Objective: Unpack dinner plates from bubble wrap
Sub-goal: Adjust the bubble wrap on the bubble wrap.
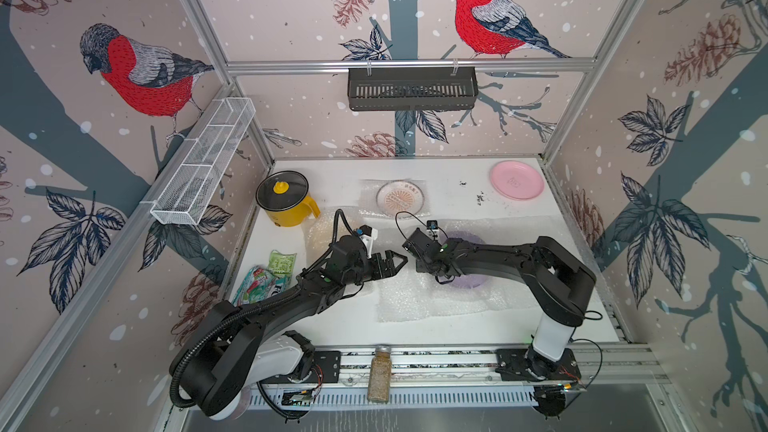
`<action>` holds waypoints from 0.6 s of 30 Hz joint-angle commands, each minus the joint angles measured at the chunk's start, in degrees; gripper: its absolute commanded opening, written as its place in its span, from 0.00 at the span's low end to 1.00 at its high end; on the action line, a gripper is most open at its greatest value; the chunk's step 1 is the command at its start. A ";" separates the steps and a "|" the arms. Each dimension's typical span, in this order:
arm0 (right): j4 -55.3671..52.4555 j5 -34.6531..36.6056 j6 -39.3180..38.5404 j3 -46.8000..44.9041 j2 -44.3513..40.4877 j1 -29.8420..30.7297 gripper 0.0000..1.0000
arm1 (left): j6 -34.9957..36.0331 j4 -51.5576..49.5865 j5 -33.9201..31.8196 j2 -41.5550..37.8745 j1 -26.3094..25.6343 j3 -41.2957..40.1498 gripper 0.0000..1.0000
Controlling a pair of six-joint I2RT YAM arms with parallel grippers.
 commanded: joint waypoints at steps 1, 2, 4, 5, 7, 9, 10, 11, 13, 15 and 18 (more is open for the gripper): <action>-2.42 1.91 0.48 1.05 0.08 1.11 0.20 | -0.43 1.93 -0.23 -0.46 -0.06 0.63 0.97; -3.26 2.68 0.65 1.48 -0.07 1.53 0.18 | -0.35 1.69 -0.23 -0.64 -0.04 0.87 0.97; -5.11 4.66 1.25 2.32 -0.62 2.41 0.15 | -0.24 1.32 -0.19 -0.96 -0.06 1.46 0.98; -5.74 5.23 1.45 2.44 -1.00 2.61 0.13 | -0.25 1.37 0.01 -0.98 -0.06 1.70 0.98; -6.40 6.08 1.79 2.29 -2.14 2.89 0.08 | -0.41 1.87 0.68 -0.76 -0.05 2.15 0.97; -6.92 6.55 2.06 2.08 -2.94 2.91 0.07 | -0.51 2.60 0.75 -0.14 -0.36 2.44 0.97; -7.03 6.69 2.08 2.00 -3.36 2.86 0.06 | -0.64 3.00 0.87 0.59 -0.62 2.75 0.98; -7.20 6.78 2.17 1.92 -3.69 2.89 0.06 | -0.68 3.36 1.04 1.27 -0.95 3.06 0.97; -7.20 7.04 2.18 1.65 -4.48 2.90 0.06 | -0.85 4.71 1.28 3.59 -1.80 3.64 0.97; -7.63 7.37 2.30 1.65 -5.39 2.79 0.06 | -1.19 6.19 1.25 6.16 -2.38 4.17 0.98; -8.66 8.45 2.51 1.74 -7.08 2.78 0.06 | -1.74 8.57 0.67 9.87 -2.43 4.41 0.98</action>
